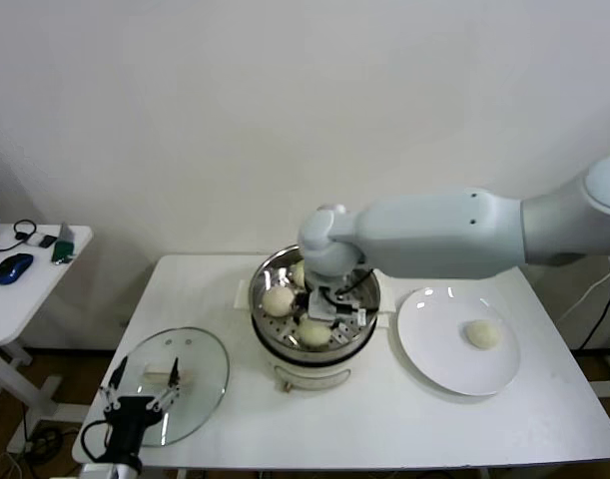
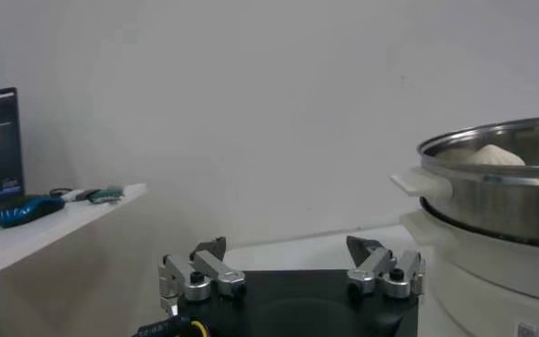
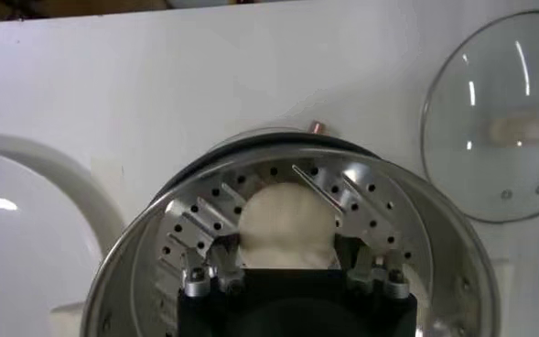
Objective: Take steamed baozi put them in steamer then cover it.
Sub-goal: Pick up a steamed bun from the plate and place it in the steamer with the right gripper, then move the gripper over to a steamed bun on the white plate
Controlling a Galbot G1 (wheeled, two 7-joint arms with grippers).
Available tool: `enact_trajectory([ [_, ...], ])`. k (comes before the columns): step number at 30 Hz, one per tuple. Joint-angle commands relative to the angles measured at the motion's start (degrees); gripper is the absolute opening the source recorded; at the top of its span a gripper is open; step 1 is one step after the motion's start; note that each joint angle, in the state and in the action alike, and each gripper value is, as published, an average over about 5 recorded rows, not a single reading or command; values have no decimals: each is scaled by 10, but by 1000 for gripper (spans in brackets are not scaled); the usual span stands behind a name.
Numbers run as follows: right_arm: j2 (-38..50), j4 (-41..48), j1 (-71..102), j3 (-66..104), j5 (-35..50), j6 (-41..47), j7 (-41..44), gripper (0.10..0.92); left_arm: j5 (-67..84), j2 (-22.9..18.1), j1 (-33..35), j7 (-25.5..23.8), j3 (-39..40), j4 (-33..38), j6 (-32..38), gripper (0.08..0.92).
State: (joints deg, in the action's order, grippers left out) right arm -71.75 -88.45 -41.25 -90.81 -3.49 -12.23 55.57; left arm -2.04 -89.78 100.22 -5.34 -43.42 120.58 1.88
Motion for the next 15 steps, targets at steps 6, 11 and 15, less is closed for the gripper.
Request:
enact_trajectory([
  [6, 21, 21, -17, 23, 16, -10, -7, 793, -3, -2, 1, -1, 3, 6, -2, 823],
  [11, 81, 57, -120, 6, 113, -41, 36, 821, -4, -1, 0, -2, 6, 7, -2, 823],
  [15, 146, 125, -191, -51, 172, -61, 87, 823, -5, 1, -1, -3, 7, 9, -3, 823],
])
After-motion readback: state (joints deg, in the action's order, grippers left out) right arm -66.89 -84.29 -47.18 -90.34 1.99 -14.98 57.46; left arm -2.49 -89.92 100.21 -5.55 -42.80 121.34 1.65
